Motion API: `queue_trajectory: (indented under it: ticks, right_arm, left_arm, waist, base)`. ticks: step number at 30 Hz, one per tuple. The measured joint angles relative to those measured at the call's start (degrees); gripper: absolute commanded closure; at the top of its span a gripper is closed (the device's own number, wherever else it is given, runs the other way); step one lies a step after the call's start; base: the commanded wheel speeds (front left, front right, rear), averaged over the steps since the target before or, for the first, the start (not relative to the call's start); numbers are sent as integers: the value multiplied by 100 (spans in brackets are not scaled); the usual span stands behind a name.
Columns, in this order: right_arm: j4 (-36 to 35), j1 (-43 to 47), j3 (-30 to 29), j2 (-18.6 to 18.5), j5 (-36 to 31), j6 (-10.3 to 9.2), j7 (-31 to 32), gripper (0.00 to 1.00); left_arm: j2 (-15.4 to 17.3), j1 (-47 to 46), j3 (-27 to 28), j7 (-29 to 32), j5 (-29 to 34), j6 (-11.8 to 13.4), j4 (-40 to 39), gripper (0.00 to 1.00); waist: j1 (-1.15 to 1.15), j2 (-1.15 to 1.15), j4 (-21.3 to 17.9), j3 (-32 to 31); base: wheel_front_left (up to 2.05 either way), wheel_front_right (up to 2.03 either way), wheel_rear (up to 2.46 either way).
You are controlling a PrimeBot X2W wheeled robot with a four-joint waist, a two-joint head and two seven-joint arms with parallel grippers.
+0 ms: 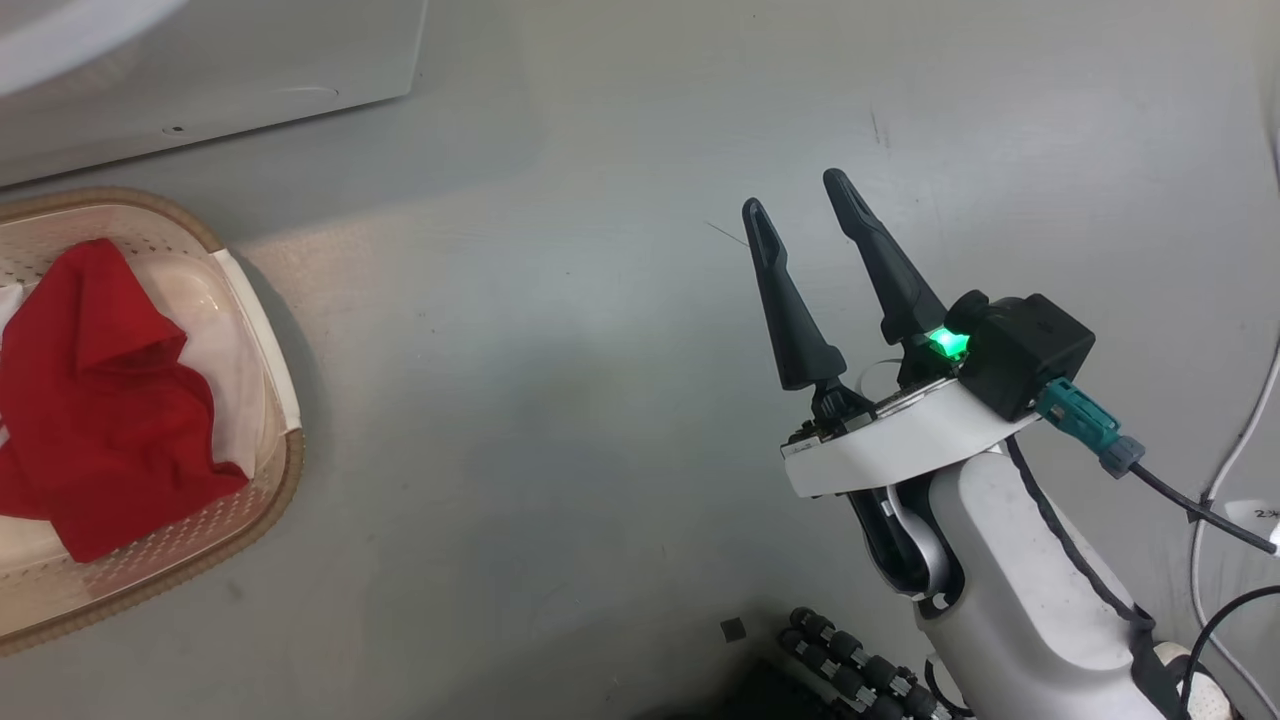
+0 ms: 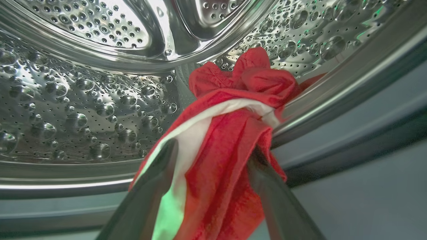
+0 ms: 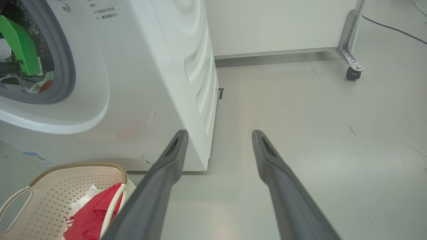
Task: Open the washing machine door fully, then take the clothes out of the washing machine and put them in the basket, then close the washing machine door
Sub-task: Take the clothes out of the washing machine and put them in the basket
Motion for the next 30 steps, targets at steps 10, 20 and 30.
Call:
queue_trajectory:
  ticks: [10,20,30]
  right_arm:
    - [8,-113,197,2,42,1,0,0]
    - [9,-114,219,4,43,-3,0,0]
    - [90,-121,198,4,31,-54,0,0]
  left_arm:
    - [1,-449,0,116,0,0,378,0]
    - [-3,-670,71,116,-12,48,777,100]
    - [-132,-714,48,-156,-16,46,1115,100]
  waist:
    - [0,0,-188,84]
    - [0,0,-264,121]
    - [0,0,-183,37]
  base:
    - [0,0,0]
    - [0,0,0]
    - [0,0,0]
